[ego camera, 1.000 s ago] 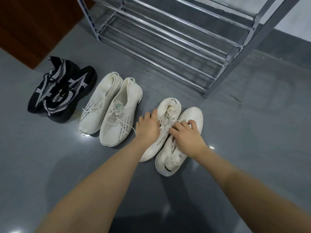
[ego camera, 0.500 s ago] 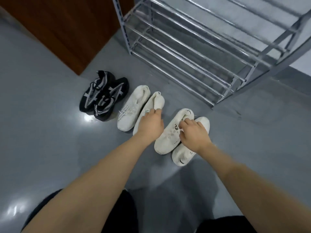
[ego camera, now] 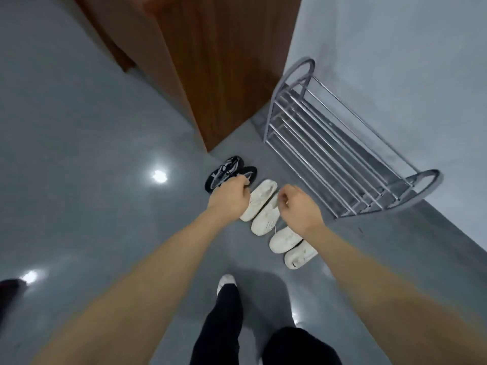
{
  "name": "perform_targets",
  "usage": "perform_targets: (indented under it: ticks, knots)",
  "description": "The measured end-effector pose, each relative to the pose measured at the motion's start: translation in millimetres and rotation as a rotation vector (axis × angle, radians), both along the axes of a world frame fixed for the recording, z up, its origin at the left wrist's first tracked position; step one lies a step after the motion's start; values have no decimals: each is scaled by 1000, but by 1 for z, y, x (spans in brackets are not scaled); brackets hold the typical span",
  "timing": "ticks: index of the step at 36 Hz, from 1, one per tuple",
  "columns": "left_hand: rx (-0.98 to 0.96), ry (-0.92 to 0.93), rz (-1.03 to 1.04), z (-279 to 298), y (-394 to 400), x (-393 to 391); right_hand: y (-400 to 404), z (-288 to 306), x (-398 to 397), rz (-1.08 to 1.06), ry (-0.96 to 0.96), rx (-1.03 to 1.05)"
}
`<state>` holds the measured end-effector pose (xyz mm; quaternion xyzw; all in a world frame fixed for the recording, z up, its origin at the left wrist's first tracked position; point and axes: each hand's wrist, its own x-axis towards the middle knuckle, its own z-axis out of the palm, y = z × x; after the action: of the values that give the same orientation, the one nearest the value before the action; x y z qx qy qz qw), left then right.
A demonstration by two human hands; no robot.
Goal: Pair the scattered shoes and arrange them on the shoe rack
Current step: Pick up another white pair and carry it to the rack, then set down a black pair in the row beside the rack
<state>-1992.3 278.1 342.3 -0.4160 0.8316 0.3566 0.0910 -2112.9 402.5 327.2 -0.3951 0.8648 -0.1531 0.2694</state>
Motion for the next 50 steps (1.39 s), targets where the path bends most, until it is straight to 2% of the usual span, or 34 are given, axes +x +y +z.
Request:
perform_targets:
  ticks: [8,18,24,34,45,50]
  knots:
    - [-44,5,175,106,-48,77,-72,97,63,49,-77,-33]
    - [-80,68,507,165,-32,169,-106,172,142,296,-84,-161]
    - [-113,90,639,193,12,232,-91,198,186,499,-48,-135]
    - [-165,151,994,233,120,333,-50,223,279,780,-91,-174]
    - [-252,218,1362,269,221,466,3,246,437,929,-418,-191]
    - [-264,270,1496,278,248,531,12,263,510,1023,-457,-208]
